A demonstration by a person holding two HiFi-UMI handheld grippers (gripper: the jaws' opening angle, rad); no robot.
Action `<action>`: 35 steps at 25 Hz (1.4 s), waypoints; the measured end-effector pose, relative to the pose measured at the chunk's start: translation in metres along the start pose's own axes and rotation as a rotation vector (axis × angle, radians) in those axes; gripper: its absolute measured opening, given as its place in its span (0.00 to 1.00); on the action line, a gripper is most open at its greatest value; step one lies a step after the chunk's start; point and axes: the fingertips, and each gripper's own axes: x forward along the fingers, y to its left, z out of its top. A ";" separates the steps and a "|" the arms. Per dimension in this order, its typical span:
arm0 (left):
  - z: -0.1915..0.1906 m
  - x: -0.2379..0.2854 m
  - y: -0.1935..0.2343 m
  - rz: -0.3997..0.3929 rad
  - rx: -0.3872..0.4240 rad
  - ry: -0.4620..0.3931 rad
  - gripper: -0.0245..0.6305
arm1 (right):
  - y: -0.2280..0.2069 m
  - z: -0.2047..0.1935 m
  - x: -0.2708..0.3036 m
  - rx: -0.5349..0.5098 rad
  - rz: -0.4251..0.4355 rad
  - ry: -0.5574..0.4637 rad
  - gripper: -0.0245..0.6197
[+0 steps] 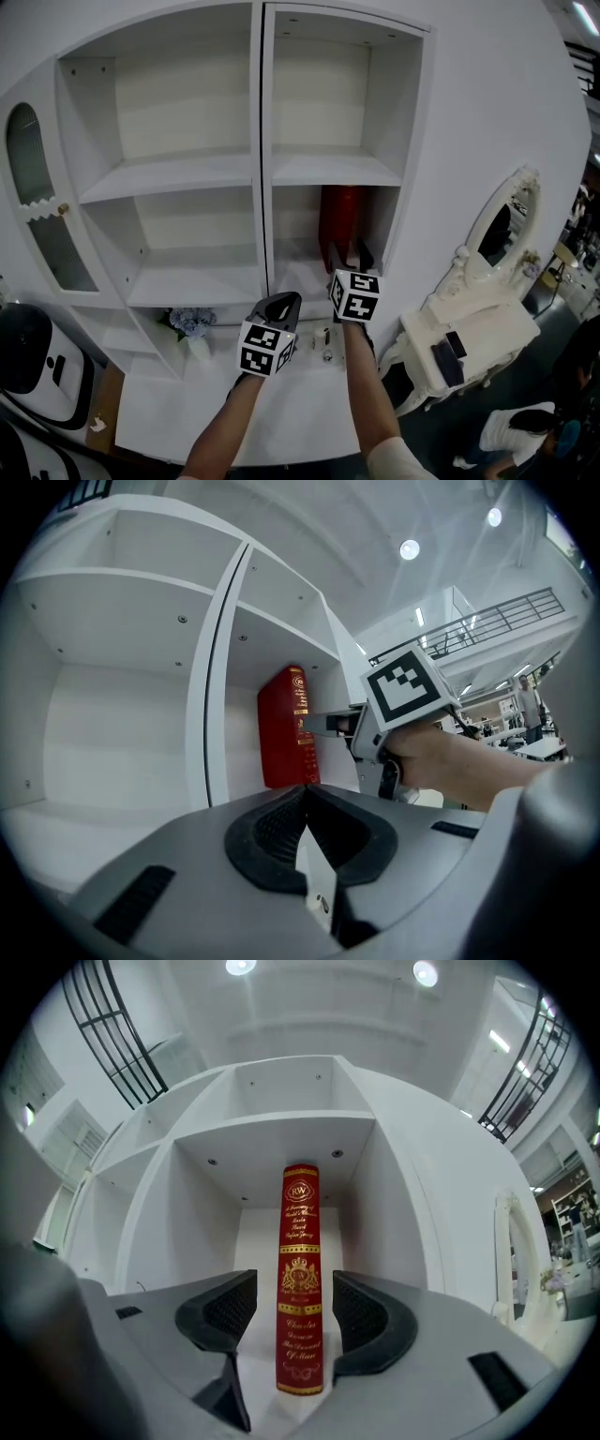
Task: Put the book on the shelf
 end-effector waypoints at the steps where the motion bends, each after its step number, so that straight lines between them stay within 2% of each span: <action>1: -0.001 -0.002 0.000 0.003 -0.006 -0.001 0.06 | 0.001 -0.003 -0.006 0.003 0.003 0.005 0.46; 7: -0.005 -0.021 0.010 0.056 -0.061 -0.033 0.06 | 0.011 -0.021 -0.045 0.003 0.026 0.027 0.46; 15: -0.015 -0.053 0.013 0.118 0.030 -0.065 0.06 | 0.055 -0.062 -0.105 -0.070 0.157 0.023 0.46; 19: -0.031 -0.071 0.005 0.129 0.056 -0.079 0.06 | 0.062 -0.085 -0.137 -0.030 0.172 0.005 0.46; 26: -0.067 -0.098 0.008 0.160 -0.066 -0.073 0.06 | 0.067 -0.121 -0.175 0.035 0.155 0.053 0.45; 31: -0.096 -0.110 -0.018 0.082 -0.140 -0.047 0.06 | 0.066 -0.126 -0.198 0.107 0.134 0.050 0.43; 35: -0.110 -0.111 -0.024 0.078 -0.122 -0.022 0.06 | 0.056 -0.140 -0.202 0.102 0.106 0.076 0.41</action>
